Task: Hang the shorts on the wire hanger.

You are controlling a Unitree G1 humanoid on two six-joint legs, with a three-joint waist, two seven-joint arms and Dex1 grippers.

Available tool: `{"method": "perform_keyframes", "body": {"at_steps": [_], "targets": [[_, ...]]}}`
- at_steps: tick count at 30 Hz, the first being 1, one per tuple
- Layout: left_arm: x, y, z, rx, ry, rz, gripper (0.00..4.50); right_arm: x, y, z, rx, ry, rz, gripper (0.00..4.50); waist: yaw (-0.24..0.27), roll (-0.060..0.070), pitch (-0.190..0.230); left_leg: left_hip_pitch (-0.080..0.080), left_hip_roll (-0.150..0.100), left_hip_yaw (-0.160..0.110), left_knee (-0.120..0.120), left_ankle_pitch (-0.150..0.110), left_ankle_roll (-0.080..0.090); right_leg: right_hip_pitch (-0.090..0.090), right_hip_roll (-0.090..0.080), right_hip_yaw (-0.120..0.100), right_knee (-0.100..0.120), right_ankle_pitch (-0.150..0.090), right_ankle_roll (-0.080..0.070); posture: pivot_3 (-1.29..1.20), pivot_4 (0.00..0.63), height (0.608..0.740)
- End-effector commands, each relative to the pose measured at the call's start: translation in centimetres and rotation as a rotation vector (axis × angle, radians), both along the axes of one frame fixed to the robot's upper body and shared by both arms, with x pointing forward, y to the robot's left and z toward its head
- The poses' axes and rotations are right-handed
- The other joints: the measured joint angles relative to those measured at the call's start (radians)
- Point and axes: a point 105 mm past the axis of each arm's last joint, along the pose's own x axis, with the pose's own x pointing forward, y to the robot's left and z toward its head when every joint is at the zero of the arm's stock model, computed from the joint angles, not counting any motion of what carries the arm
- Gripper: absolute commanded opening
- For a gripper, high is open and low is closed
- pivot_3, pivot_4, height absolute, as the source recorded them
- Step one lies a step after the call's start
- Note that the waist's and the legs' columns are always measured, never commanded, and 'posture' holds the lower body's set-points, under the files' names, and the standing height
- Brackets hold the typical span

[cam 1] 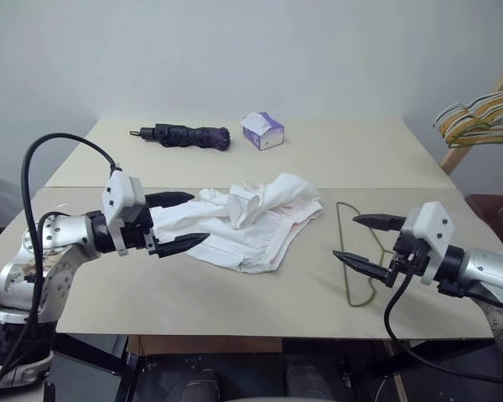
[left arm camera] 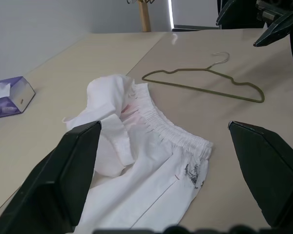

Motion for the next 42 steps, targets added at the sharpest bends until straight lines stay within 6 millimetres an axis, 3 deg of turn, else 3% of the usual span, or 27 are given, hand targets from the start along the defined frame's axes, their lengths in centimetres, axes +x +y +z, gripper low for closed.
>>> {"method": "perform_keyframes", "body": {"at_steps": [1,11,15,21,28,32,37,41,42], "targets": [[0.1,-0.1,0.9,-0.001,-0.046,-0.002,4.50,-0.1,0.2,1.6,-0.001,-0.076,0.011,4.47,0.000,0.000,0.000,0.000,0.000,0.000,0.000,0.000,0.000,0.000,0.000,0.000,0.000,0.000,0.000,-0.21,0.000,0.740],[0.3,0.0,0.8,0.004,-0.048,-0.002,4.50,-0.1,0.6,1.5,0.000,-0.078,0.022,4.47,-0.003,0.000,0.000,0.000,0.000,0.000,0.000,0.000,0.000,0.000,0.000,0.000,0.000,0.001,0.002,-0.20,0.000,0.740],[0.1,0.1,0.6,0.015,-0.052,-0.010,4.50,-0.1,1.9,1.4,-0.040,-0.073,0.060,4.47,-0.012,0.000,0.000,0.000,0.000,0.000,0.000,0.000,0.000,0.000,0.000,0.000,0.000,0.002,0.003,-0.21,0.000,0.740],[-0.2,0.7,-0.1,0.048,-0.029,-0.022,4.50,-0.1,6.3,-1.1,-0.161,-0.038,0.145,4.47,-0.032,0.000,0.000,0.001,0.001,0.000,0.000,0.000,0.000,0.000,0.000,0.000,0.000,0.002,0.003,-0.21,0.000,0.740],[-0.4,1.1,-0.3,0.068,-0.028,-0.029,4.50,1.7,12.5,-3.7,-0.255,0.026,0.163,4.47,-0.049,0.000,0.000,0.001,0.001,-0.001,0.000,0.000,0.000,-0.001,0.001,0.000,0.002,0.003,0.004,-0.19,0.000,0.740],[-0.3,1.4,-0.2,0.072,-0.035,-0.011,4.50,2.1,15.8,-5.3,-0.426,0.015,0.182,4.47,-0.047,0.000,0.000,0.000,0.001,-0.003,-0.001,0.000,0.000,-0.002,0.001,0.000,0.003,0.004,0.005,-0.18,0.000,0.740],[-0.3,1.5,-0.1,0.074,-0.043,-0.007,4.50,2.9,17.1,-7.6,-0.626,-0.002,0.180,4.47,-0.046,0.000,0.000,0.001,0.000,-0.004,-0.001,0.000,0.000,-0.002,0.002,-0.001,0.004,0.004,0.005,-0.17,0.000,0.740],[-0.4,1.6,-0.2,0.076,-0.044,-0.002,4.50,3.8,17.7,-8.1,-0.706,-0.014,0.173,4.47,-0.049,0.000,0.000,0.001,0.001,-0.005,-0.001,0.000,0.000,-0.002,0.002,-0.001,0.005,0.004,0.005,-0.17,0.000,0.740],[-0.5,1.6,-0.2,0.075,-0.045,-0.002,4.50,4.0,17.9,-8.3,-0.735,-0.031,0.175,4.13,-0.049,0.000,0.000,0.002,0.001,-0.005,-0.002,0.000,0.000,-0.003,0.003,-0.001,0.006,0.004,0.005,-0.17,0.000,0.740]]}}
